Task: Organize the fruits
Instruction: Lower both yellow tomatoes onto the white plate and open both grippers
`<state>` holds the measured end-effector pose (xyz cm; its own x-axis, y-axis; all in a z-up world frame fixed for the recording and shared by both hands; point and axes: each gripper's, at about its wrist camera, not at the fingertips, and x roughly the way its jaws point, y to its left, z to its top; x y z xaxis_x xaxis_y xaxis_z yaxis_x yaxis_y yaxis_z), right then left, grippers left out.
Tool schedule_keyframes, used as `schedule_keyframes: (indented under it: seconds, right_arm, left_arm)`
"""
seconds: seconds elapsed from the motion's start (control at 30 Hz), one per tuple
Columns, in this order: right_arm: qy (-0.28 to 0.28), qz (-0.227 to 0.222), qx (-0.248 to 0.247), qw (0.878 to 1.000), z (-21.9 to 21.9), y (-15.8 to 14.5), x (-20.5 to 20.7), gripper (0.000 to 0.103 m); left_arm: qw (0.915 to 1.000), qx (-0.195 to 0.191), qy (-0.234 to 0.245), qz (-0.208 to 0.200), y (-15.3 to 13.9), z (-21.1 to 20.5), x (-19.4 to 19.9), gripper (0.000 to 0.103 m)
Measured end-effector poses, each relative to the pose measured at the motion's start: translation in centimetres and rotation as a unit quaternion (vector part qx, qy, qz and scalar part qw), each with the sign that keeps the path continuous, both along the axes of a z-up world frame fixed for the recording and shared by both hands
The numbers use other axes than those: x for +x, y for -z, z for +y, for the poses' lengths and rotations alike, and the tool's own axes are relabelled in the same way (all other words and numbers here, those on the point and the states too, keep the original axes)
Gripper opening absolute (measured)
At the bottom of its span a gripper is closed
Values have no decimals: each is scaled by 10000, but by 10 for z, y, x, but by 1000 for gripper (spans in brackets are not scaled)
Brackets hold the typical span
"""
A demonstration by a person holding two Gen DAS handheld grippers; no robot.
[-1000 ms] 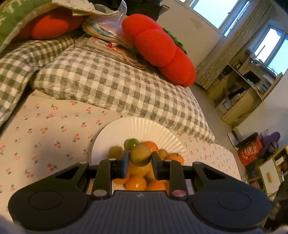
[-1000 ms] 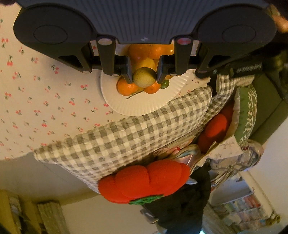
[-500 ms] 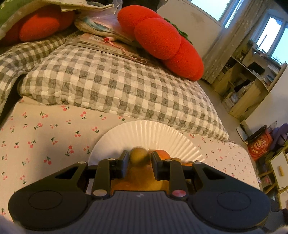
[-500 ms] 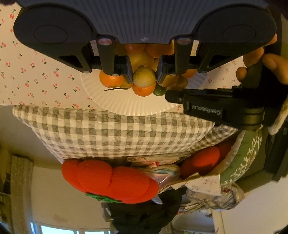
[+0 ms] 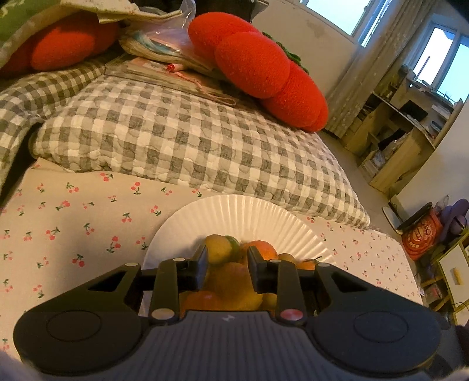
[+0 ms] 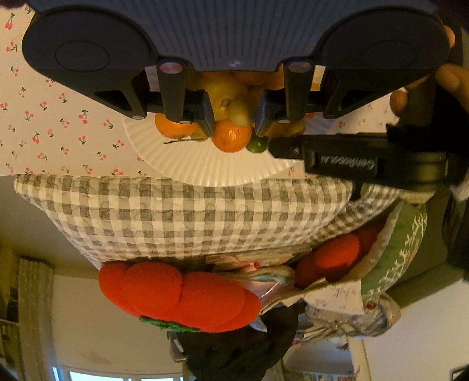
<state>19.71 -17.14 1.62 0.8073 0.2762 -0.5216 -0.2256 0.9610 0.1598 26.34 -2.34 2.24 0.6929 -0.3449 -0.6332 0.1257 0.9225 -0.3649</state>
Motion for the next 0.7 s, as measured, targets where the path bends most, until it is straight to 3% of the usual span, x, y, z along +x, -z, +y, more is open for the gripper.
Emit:
schedule_keyframes:
  seconds: [0.23, 0.43, 0.7]
  right_arm:
    - [92, 112, 296, 9995, -5, -2, -2, 29]
    - [135, 160, 246, 9995, -2, -10, -10, 30]
    - [360, 202, 223, 9989, -5, -21, -23, 33]
  left_arm:
    - [9984, 526, -82, -186, -16, -3, -19, 35]
    - [9940, 1042, -202, -270, -24, -2, -38, 46]
    - [9919, 1178, -269, -397, -33, 2, -63, 63]
